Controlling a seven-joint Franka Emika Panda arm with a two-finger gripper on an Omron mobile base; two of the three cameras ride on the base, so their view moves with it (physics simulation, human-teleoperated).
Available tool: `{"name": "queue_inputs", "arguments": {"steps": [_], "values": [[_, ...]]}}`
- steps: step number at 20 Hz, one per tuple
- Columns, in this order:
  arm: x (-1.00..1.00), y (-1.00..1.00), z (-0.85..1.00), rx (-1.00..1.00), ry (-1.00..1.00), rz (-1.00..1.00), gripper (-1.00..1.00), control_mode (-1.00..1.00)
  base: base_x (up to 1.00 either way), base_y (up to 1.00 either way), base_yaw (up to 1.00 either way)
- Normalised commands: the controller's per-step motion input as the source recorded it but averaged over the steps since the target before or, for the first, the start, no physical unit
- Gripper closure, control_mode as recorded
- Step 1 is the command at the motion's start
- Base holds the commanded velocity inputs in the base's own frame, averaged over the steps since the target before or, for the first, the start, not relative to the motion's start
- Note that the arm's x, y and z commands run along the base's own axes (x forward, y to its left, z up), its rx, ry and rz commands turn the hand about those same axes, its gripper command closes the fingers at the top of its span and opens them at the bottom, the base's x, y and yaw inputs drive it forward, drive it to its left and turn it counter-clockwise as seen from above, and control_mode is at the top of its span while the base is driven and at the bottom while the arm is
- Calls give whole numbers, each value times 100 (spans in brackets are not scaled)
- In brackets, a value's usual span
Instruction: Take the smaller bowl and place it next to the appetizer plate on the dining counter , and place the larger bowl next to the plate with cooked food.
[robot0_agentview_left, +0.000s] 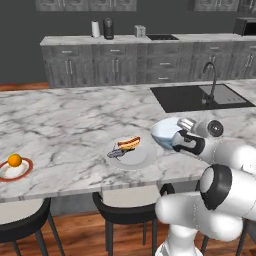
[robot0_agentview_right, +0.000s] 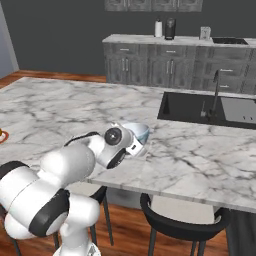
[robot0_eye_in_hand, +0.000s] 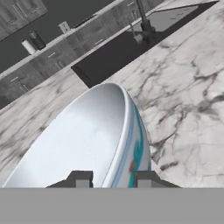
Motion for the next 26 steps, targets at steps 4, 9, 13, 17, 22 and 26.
{"name": "queue_inputs", "arguments": {"steps": [4,9,13,17,22,26], "values": [[45,-28,-33,0,0,4,100,-100,0,0,0],[49,-17,-44,0,1,5,100,-100,0,0,0],[32,2,-61,0,5,1,100,-100,0,0,0],[-24,24,-4,0,8,0,-100,-100,0,0,0],[-49,7,85,0,5,0,-100,-100,0,0,0],[-30,0,100,-3,0,0,-100,-100,0,0,0]]}}
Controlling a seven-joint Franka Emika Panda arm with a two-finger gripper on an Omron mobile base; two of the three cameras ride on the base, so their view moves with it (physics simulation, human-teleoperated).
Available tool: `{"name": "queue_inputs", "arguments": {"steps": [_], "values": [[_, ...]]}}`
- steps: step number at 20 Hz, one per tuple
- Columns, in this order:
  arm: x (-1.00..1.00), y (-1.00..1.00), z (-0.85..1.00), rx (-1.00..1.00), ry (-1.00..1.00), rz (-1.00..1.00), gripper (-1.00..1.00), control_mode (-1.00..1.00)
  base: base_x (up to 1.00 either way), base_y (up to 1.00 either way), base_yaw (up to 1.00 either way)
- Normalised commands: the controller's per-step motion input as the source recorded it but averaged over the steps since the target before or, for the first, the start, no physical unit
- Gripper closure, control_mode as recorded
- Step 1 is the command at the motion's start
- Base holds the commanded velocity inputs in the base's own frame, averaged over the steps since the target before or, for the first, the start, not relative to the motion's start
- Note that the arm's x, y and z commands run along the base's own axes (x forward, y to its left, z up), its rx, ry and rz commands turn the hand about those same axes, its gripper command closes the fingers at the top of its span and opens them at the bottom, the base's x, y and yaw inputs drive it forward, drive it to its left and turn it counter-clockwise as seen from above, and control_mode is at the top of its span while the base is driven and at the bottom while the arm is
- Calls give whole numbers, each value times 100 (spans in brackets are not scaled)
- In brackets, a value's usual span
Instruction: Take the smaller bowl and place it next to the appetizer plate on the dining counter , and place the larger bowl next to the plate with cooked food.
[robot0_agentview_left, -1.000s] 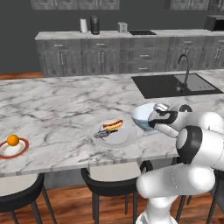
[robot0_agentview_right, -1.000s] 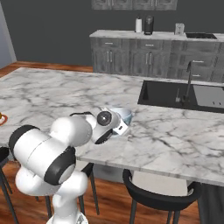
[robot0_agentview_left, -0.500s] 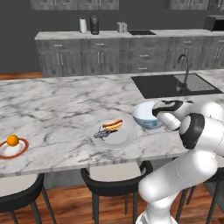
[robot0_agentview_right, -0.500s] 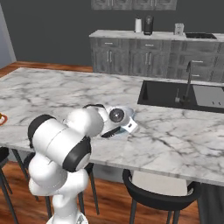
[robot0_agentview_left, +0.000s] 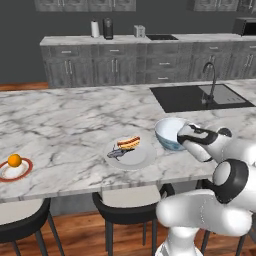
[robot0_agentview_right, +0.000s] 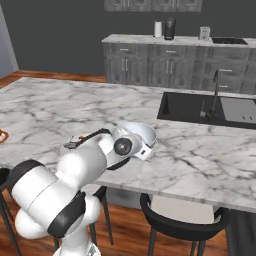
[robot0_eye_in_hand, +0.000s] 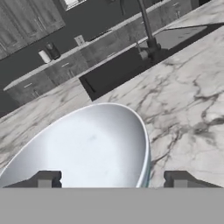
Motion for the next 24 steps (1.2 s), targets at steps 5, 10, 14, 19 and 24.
{"name": "queue_inputs", "arguments": {"steps": [5,10,14,19,24], "values": [[-50,-2,100,0,18,0,-100,-100,0,0,0],[-77,1,100,0,43,1,-100,-100,0,0,0],[-70,50,100,0,31,6,-100,-100,0,0,0],[-71,95,82,0,34,19,-100,-100,0,0,0],[-38,89,24,-1,16,25,-100,-100,0,0,0]]}}
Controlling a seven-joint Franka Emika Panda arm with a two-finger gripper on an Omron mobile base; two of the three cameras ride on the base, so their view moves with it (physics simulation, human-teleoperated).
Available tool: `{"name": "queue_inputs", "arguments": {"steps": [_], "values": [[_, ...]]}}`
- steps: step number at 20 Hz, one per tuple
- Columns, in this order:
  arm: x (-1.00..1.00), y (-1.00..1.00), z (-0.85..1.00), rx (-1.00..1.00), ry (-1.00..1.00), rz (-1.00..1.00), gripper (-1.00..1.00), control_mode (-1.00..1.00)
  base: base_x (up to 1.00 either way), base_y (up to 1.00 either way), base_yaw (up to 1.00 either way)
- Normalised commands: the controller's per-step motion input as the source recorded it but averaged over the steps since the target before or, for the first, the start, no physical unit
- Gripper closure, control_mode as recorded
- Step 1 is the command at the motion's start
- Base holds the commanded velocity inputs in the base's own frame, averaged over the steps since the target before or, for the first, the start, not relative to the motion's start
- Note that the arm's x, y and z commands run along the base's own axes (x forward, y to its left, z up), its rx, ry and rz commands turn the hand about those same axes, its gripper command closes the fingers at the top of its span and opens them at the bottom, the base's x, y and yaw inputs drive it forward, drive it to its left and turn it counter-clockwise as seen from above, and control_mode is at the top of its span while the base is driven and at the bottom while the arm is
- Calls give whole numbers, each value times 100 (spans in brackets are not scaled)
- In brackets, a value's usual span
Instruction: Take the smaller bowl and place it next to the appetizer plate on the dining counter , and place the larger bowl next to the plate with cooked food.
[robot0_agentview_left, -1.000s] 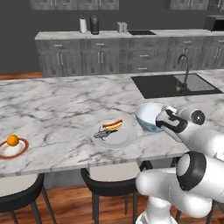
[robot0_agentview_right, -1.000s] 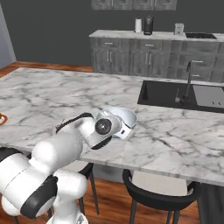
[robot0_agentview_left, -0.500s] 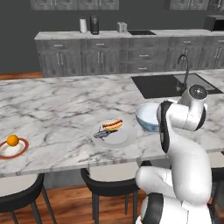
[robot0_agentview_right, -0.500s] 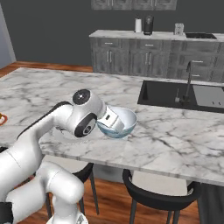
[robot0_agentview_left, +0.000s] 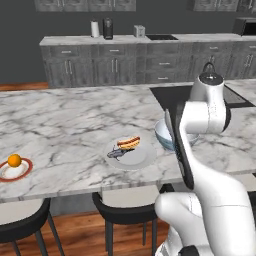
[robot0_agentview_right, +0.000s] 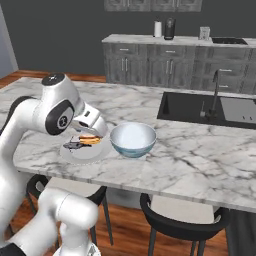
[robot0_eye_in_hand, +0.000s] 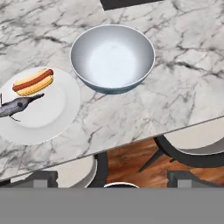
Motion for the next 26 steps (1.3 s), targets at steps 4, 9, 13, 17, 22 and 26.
{"name": "queue_inputs", "arguments": {"steps": [4,9,13,17,22,26], "values": [[0,10,-26,-4,-12,23,-100,-100,0,0,0],[-25,-25,-42,0,-22,36,-100,-100,0,0,0],[-61,-10,-17,0,-44,45,-100,-100,0,0,0],[0,-10,5,0,-25,28,-100,100,-2,0,5],[0,0,0,0,0,0,-100,100,-90,-3,-6],[0,0,0,0,0,0,-100,100,-100,-73,-20]]}}
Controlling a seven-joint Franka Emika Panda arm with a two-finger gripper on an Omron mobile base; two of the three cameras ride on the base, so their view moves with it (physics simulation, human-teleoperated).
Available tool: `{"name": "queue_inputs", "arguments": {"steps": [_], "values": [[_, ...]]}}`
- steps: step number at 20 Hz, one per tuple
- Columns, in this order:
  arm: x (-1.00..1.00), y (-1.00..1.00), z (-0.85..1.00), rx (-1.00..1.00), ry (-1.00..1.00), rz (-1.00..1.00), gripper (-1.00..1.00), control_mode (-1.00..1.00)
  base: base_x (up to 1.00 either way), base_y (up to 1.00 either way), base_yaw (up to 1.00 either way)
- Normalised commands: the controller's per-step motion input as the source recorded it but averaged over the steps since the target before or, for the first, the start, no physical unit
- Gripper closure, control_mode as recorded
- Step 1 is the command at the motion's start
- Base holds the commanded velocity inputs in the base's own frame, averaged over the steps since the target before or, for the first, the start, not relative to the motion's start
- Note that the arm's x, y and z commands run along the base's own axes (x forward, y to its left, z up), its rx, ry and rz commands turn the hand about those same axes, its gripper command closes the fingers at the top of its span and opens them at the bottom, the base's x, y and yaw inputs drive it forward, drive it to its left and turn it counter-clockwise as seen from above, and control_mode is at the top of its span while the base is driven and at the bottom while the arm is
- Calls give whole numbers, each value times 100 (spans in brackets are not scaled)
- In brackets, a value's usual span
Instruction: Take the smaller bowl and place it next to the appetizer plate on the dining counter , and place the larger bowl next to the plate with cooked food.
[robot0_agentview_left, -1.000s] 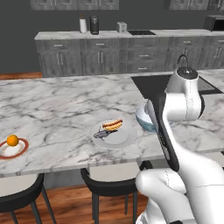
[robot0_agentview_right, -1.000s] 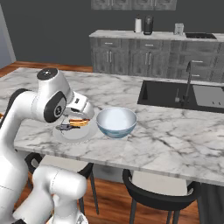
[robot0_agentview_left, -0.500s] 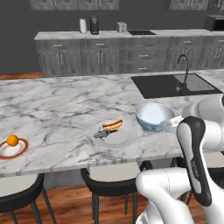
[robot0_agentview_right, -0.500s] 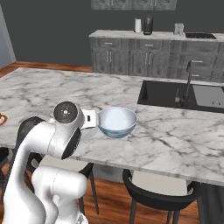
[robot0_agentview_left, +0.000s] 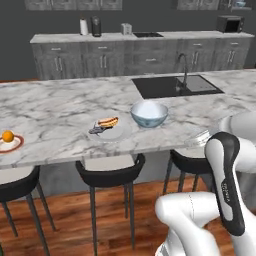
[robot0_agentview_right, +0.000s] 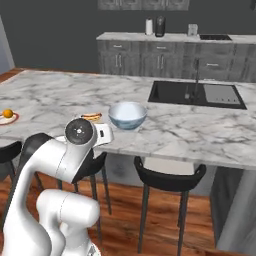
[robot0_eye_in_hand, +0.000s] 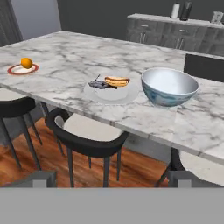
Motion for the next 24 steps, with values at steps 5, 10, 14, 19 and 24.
{"name": "queue_inputs", "arguments": {"steps": [5,10,14,19,24], "values": [[0,0,0,0,0,0,-100,100,-65,-100,-22],[0,0,0,0,0,0,-100,100,-1,-100,-13],[0,0,0,0,0,0,-100,100,29,-100,-4],[0,0,0,0,0,0,-100,100,29,-100,0],[0,0,0,0,0,0,-100,100,37,-100,0]]}}
